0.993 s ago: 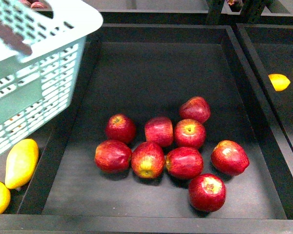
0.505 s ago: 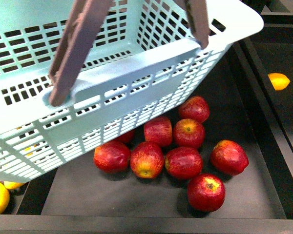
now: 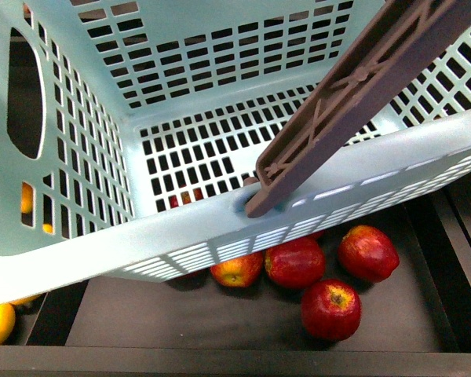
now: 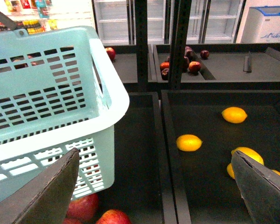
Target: Pick lemon and mango into basket
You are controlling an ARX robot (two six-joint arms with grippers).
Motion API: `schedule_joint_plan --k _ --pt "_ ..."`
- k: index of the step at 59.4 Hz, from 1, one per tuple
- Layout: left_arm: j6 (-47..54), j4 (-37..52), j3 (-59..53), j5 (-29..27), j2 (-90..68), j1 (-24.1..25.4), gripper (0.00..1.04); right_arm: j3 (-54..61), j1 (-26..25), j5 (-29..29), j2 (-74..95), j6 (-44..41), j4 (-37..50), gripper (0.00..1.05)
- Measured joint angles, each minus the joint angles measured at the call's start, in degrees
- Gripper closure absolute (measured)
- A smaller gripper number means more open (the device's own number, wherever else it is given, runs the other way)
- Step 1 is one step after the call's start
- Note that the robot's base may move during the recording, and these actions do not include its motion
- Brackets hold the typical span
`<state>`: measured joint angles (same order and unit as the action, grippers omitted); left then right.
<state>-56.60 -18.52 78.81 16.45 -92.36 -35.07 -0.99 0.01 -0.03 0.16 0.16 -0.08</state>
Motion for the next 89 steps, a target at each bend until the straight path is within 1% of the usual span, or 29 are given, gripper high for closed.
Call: schedule_joint_plan --k 12,28,29,31,32,33,34,35,38,39,40,42,43,44,45,47,49,53,57,65,73,80,89 --pt "0.15 0.00 -0.09 -0.59 0.00 0.33 0.77 0.00 0.00 0.00 0.00 0.00 0.00 0.09" --pt "0.22 0.00 -0.09 0.02 0.00 0.33 0.77 0.00 0.00 0.00 0.00 0.00 0.00 0.09" --pt "0.22 0.00 -0.09 0.02 0.00 0.31 0.77 -0.09 0.13 0.85 0.31 0.20 -0.37 0.09" --pt "0.22 0.00 -0.09 0.02 0.02 0.31 0.77 -1.62 0.70 4.96 2.27 2.51 -4.48 0.09" --pt "0.24 0.00 -0.09 0.02 0.00 0.31 0.77 -3.06 0.72 7.50 4.74 4.61 -7.98 0.09" --pt "0.26 0.00 -0.11 0.00 0.00 0.31 0.77 -3.85 0.35 8.79 6.21 5.75 -9.44 0.09" --pt "0.24 0.00 -0.15 0.02 0.02 0.33 0.77 -5.14 -0.87 10.25 9.57 8.04 -11.43 0.09" --pt "0.20 0.00 -0.15 0.00 0.00 0.33 0.77 -6.05 -2.69 10.38 13.20 10.64 -11.78 0.09" --pt "0.20 0.00 -0.15 -0.02 0.02 0.31 0.77 -7.06 -7.02 9.20 20.44 13.66 -9.53 0.09" --pt "0.24 0.00 -0.15 -0.13 0.02 0.31 0.77 -7.37 -9.40 7.98 24.04 14.67 -7.52 0.09" --pt "0.28 0.00 -0.15 -0.13 0.02 0.31 0.77 -7.54 -10.56 7.43 25.81 15.15 -6.32 0.09" --pt "0.42 0.00 -0.15 -0.22 0.02 0.31 0.77 -8.50 -15.19 5.25 33.24 16.66 -1.05 0.09" --pt "0.39 0.00 -0.17 -0.20 0.02 0.31 0.77 -8.85 -16.28 4.74 35.15 17.22 0.33 0.09" --pt "0.39 0.00 -0.20 -0.17 0.02 0.31 0.77 -9.64 -18.51 3.63 38.93 18.10 3.02 0.09" --pt "0.37 0.00 -0.20 -0.17 0.02 0.33 0.77 -10.14 -19.58 3.19 40.85 18.56 4.33 0.09" --pt "0.33 0.00 -0.20 -0.20 0.02 0.37 0.77 -12.39 -23.41 2.75 48.46 20.35 8.96 0.09" --pt "0.35 0.00 -0.20 -0.35 0.02 0.37 0.77 -14.40 -25.79 2.86 54.12 21.59 12.04 0.09" --pt "0.50 0.00 -0.20 -0.39 0.07 0.37 0.77 -19.08 -29.00 3.76 65.79 23.52 16.68 0.09" --pt "0.46 0.00 -0.20 -0.31 0.07 0.39 0.77 -23.98 -30.42 5.38 77.00 24.87 19.10 0.09" --pt "0.44 0.00 -0.20 0.13 0.07 0.20 0.77 -30.93 -32.02 7.34 90.53 26.80 20.26 0.09" --pt "0.46 0.00 -0.20 0.04 0.07 0.22 0.77 -36.52 -33.27 7.80 99.89 29.20 20.17 0.09" --pt "0.46 0.00 -0.20 -0.35 0.07 0.35 0.77 -42.27 -34.29 7.80 110.64 34.40 19.61 0.09" --pt "0.44 0.00 -0.20 -0.24 0.07 0.33 0.77 -47.89 -34.29 7.98 120.15 38.91 19.28 0.09"
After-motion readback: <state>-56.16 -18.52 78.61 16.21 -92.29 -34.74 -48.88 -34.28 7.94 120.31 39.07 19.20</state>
